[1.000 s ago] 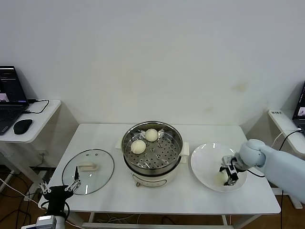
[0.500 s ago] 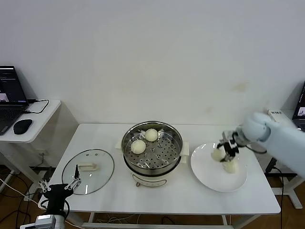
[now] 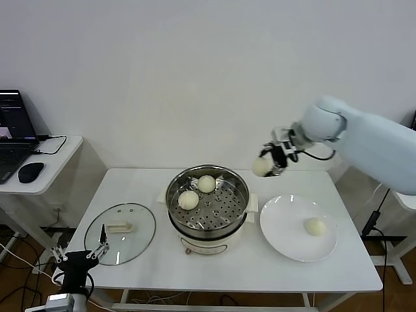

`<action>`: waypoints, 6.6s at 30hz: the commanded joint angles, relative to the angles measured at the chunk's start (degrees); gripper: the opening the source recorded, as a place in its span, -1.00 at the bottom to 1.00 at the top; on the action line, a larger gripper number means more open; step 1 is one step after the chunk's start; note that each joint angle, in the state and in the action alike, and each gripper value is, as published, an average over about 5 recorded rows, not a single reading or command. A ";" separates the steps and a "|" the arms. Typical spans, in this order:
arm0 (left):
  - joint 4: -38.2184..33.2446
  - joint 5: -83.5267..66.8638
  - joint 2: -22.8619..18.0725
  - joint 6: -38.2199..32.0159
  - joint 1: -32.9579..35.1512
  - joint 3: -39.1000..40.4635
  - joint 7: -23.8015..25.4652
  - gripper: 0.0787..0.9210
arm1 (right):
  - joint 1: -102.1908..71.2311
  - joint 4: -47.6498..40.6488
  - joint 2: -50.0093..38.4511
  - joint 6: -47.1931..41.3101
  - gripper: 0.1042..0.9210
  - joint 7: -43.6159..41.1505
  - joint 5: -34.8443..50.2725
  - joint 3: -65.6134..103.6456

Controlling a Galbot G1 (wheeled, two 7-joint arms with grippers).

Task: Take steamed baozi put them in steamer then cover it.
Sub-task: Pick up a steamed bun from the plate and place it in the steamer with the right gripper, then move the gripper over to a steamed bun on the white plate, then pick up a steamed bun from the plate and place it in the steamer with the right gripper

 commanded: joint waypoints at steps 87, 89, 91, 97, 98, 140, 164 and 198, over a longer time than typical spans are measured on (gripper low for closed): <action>0.46 0.23 1.77 -0.17 -0.24 1.13 0.32 0.77 | -40.81 -6.50 -22.70 8.06 0.76 -3.30 -24.86 26.24; 0.37 0.29 1.70 -0.13 -0.09 0.91 0.30 0.77 | -41.19 -7.53 -21.55 8.08 0.76 -2.91 -25.26 26.49; 0.33 0.29 1.65 -0.09 0.08 0.63 0.28 0.77 | -41.24 -8.75 -20.28 8.14 0.76 -2.64 -25.70 26.61; 0.24 0.28 1.39 -0.07 0.40 0.11 0.26 0.77 | -41.02 -11.99 -17.05 8.20 0.76 -2.12 -26.95 26.11; 0.25 0.28 1.34 -0.07 0.42 0.08 0.26 0.77 | -41.07 -12.35 -16.69 8.19 0.76 -2.04 -27.03 26.08; -0.03 0.03 0.95 -0.07 0.15 -0.48 0.07 0.77 | -37.17 -13.85 -13.85 6.70 0.26 -2.45 -26.28 24.32; -1.47 -0.66 1.60 0.68 -1.70 1.12 0.11 0.77 | 11.10 5.28 -4.35 -12.64 0.28 3.93 10.90 -8.18; -1.36 -0.62 -0.23 0.47 -0.79 -0.67 0.10 0.77 | -7.03 -3.94 12.76 -26.07 0.30 18.28 17.17 -8.88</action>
